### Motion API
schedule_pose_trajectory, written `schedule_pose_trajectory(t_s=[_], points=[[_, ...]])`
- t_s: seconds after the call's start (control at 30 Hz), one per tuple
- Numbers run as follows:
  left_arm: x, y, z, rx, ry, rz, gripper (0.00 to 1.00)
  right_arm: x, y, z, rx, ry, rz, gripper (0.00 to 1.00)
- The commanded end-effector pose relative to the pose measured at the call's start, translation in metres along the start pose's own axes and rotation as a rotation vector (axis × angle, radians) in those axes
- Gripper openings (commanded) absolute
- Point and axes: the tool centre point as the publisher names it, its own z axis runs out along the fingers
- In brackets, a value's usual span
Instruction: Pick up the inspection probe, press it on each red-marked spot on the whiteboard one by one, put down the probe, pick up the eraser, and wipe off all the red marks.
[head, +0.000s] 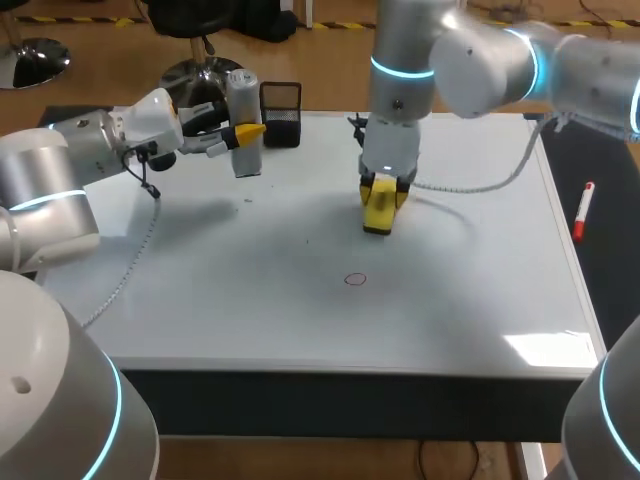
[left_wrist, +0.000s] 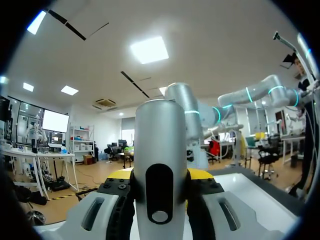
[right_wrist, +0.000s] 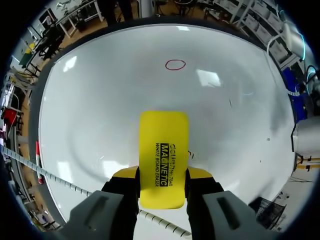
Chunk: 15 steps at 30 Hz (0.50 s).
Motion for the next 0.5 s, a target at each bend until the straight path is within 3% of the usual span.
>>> schedule_pose_trajectory(t_s=[0.03,0.27,0.5], points=[[0.000,-0.001,0.000,0.001,0.000,0.001,0.00,-0.001,0.000,-0.028,0.028,0.023,-0.024,0.00],[0.000,-0.001,0.000,0.001,0.000,0.001,0.00,-0.019,-0.011,-0.036,0.053,0.024,-0.060,0.00],[0.000,-0.001,0.000,0.001,0.000,0.001,0.00,-0.045,-0.018,-0.021,0.033,-0.002,-0.103,0.00]])
